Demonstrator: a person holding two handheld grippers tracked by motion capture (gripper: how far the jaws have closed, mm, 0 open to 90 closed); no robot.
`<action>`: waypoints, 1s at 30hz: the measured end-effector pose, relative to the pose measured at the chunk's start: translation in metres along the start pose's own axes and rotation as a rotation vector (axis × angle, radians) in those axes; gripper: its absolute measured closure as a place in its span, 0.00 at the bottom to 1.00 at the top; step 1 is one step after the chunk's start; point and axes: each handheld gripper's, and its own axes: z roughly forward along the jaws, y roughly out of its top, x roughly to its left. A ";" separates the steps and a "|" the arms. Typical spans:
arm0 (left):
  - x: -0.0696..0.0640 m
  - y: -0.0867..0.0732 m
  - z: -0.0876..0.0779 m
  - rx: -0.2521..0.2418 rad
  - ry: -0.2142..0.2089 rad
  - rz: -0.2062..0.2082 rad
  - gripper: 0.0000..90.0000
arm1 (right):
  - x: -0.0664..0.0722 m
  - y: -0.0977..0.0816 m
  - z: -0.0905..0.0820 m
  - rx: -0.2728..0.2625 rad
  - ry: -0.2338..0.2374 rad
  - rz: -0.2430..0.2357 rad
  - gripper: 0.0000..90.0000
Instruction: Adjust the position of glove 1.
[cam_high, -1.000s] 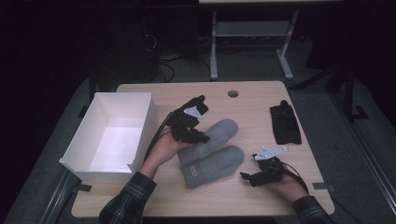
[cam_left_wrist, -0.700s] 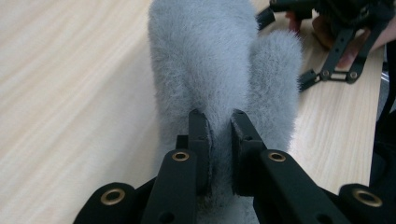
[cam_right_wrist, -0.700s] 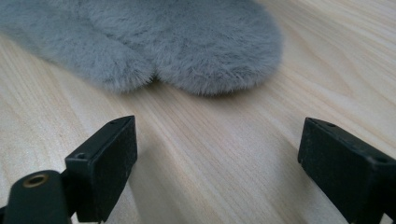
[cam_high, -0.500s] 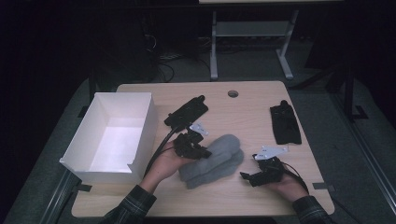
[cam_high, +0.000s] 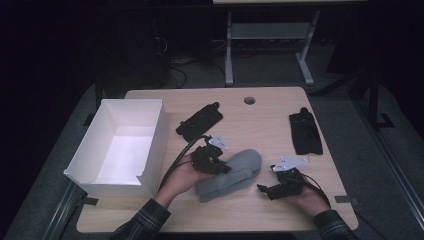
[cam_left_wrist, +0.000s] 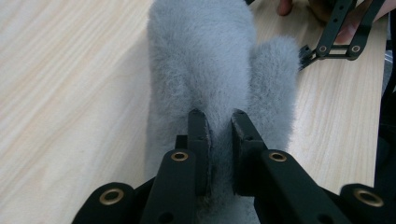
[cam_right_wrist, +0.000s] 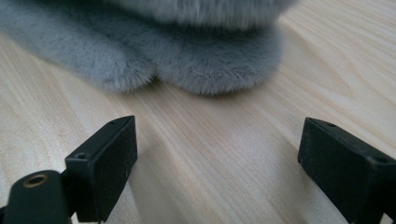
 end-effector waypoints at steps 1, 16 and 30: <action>0.001 0.000 0.001 -0.001 -0.002 -0.002 0.89 | 0.000 0.000 0.000 0.000 0.000 0.000 0.13; -0.001 0.000 -0.003 -0.097 -0.046 -0.010 0.62 | 0.000 0.000 0.000 0.000 0.000 -0.001 0.13; 0.017 -0.021 -0.039 -0.129 0.092 -0.066 0.88 | 0.005 0.011 -0.012 0.063 0.052 -0.001 0.53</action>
